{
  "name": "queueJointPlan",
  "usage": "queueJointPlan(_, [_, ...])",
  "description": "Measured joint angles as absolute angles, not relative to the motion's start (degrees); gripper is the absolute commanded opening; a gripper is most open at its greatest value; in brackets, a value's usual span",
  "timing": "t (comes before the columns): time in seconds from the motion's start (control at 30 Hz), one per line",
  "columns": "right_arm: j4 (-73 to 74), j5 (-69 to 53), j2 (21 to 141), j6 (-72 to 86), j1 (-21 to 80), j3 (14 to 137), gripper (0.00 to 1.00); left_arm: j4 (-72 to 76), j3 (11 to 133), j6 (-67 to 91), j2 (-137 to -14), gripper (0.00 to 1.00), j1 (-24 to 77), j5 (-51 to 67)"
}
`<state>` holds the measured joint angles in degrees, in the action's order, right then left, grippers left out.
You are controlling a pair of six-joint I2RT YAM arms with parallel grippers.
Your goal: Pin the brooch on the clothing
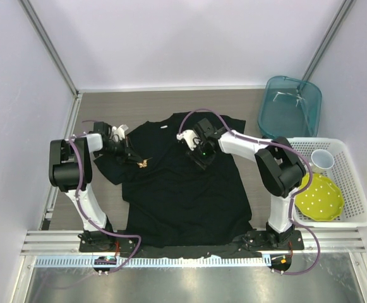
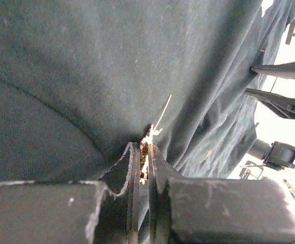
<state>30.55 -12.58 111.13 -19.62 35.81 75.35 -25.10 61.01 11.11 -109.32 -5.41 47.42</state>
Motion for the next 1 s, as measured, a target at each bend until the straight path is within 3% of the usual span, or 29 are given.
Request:
queueJointPlan(0.27, [31.6, -12.6, 105.7, -20.7, 37.3, 68.3, 0.43, -25.4, 58.6, 10.0, -109.0, 0.0, -5.7, 49.4])
queueJointPlan(0.47, [34.2, -12.7, 104.6, -19.0, 37.4, 68.3, 0.59, -26.9, 55.7, 8.5, -106.0, 0.0, -5.7, 49.5])
queueJointPlan(0.57, [36.6, -12.1, 105.6, -15.1, 37.4, 74.4, 0.61, -26.9, 55.0, 8.3, -103.3, 0.0, -5.8, 50.0])
queueJointPlan(0.67, [35.4, -9.1, 108.1, -8.5, 38.2, 85.4, 0.55, -25.7, 54.8, 8.4, -98.9, 0.0, -6.2, 50.5])
queueJointPlan(0.83, [32.9, 0.4, 113.7, 3.4, 41.8, 102.6, 0.6, -20.4, 53.6, 11.0, -91.4, 0.0, -7.3, 50.7])
queueJointPlan(1.0, [31.3, 7.0, 120.2, 12.4, 47.2, 111.7, 0.55, -13.7, 49.4, 17.1, -87.6, 0.0, -9.8, 49.6])
